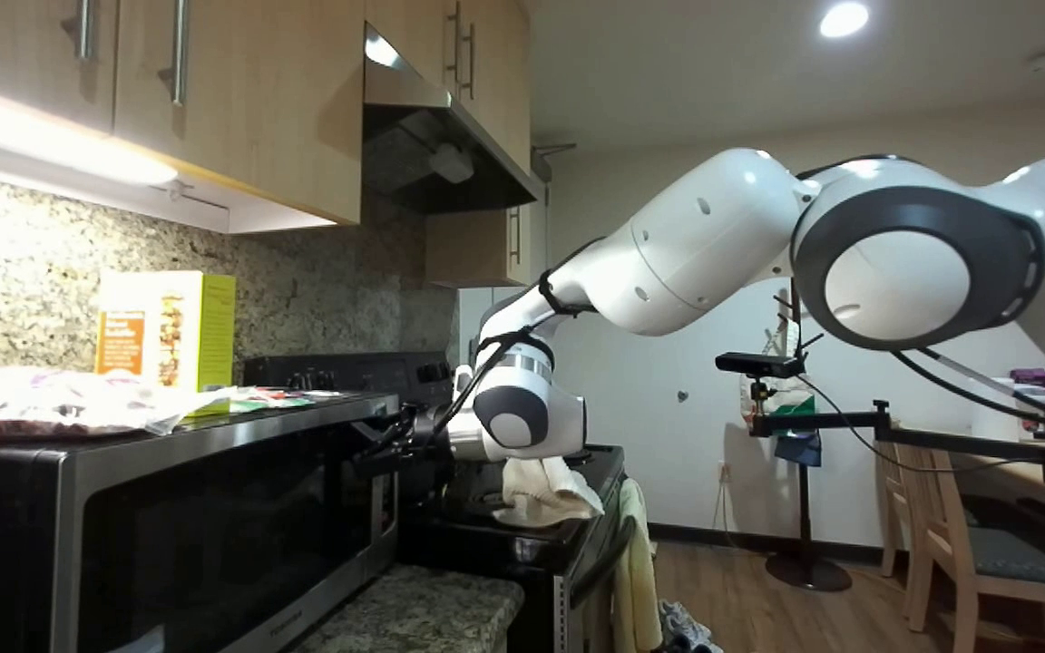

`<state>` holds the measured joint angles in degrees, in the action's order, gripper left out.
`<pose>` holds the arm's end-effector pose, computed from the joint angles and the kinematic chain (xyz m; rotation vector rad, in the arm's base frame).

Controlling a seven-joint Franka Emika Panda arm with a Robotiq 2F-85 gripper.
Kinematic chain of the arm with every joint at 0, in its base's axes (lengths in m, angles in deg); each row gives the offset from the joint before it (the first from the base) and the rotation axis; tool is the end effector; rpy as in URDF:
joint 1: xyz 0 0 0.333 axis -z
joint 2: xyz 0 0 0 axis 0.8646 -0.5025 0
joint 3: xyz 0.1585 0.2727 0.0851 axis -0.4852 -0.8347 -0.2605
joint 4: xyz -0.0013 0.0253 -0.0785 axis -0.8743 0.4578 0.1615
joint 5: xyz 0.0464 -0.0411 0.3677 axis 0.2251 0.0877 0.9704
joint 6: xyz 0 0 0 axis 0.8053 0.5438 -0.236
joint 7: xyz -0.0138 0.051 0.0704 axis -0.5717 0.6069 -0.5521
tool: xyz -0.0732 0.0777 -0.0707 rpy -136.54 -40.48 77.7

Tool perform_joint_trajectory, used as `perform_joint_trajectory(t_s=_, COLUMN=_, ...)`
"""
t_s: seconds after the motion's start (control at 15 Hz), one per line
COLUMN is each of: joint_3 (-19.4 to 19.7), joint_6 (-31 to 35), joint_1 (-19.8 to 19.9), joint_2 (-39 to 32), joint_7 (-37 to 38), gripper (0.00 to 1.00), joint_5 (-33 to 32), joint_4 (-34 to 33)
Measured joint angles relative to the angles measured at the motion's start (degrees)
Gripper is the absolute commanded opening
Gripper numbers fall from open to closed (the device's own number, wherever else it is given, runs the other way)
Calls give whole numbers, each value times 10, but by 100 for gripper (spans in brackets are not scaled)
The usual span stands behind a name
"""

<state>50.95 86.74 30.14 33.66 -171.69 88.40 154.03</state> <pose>0.7351 -0.0292 0.3519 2.1904 0.6865 2.0809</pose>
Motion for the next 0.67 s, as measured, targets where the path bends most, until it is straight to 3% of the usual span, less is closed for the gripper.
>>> perform_joint_trajectory(t_s=0.47, joint_3=-2, joint_6=12, joint_1=1, joint_2=3, joint_7=6, gripper=100, joint_5=-7, joint_4=0)
perform_joint_trajectory(t_s=0.53, joint_3=-1, joint_6=26, joint_1=-2, joint_2=5, joint_7=14, gripper=100, joint_5=-18, joint_4=0)
perform_joint_trajectory(t_s=0.67, joint_3=-40, joint_6=97, joint_1=15, joint_2=28, joint_7=15, gripper=100, joint_5=-63, joint_4=-8)
